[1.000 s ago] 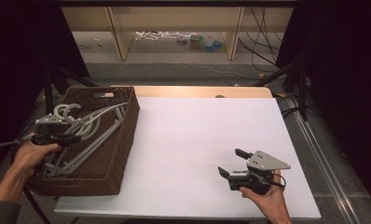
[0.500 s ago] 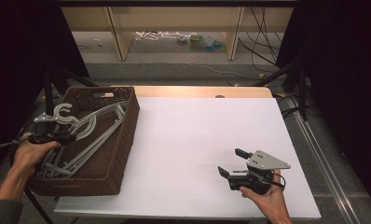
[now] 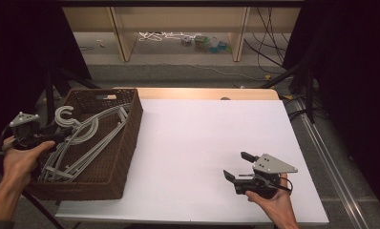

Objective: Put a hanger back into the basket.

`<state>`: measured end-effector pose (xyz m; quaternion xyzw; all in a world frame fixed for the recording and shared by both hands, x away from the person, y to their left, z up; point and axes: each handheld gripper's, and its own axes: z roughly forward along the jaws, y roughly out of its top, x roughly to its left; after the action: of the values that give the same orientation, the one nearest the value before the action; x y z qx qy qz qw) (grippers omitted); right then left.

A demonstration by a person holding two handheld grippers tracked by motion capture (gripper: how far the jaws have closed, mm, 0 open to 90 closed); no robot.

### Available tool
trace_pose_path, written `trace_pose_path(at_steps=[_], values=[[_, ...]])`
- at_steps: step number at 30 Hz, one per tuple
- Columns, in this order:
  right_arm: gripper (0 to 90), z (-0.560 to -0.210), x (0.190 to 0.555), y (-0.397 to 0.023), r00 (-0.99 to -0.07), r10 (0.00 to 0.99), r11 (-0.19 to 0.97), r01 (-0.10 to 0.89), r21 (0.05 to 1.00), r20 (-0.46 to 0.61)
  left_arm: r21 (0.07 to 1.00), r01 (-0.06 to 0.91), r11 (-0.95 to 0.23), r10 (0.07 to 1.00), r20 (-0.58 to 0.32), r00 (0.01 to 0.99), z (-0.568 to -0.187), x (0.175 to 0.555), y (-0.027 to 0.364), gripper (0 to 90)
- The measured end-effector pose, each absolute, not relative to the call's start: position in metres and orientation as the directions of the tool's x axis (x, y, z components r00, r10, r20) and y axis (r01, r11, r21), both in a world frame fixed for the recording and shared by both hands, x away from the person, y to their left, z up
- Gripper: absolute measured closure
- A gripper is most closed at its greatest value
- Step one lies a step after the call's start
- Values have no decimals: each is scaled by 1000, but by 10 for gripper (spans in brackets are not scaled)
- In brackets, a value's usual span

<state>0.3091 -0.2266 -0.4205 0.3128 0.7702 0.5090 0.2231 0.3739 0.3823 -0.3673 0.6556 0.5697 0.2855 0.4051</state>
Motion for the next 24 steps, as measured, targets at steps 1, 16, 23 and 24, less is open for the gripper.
trace_pose_path(at_steps=[1,16,23,24], values=[[164,-421,309,-226,-702,711,283,251,926,-27,857,516,-23,978,-87,188,-367,374,382,303],[164,-421,308,-224,-704,710,277,266,923,-10,943,331,11,922,-138,362,-345,338,304,175],[163,-421,308,-224,-705,709,281,263,923,-15,951,309,1,891,-141,431,-343,332,275,174],[163,-421,307,-224,-705,709,283,270,921,-11,951,310,-9,889,-135,438,-343,331,271,174]])
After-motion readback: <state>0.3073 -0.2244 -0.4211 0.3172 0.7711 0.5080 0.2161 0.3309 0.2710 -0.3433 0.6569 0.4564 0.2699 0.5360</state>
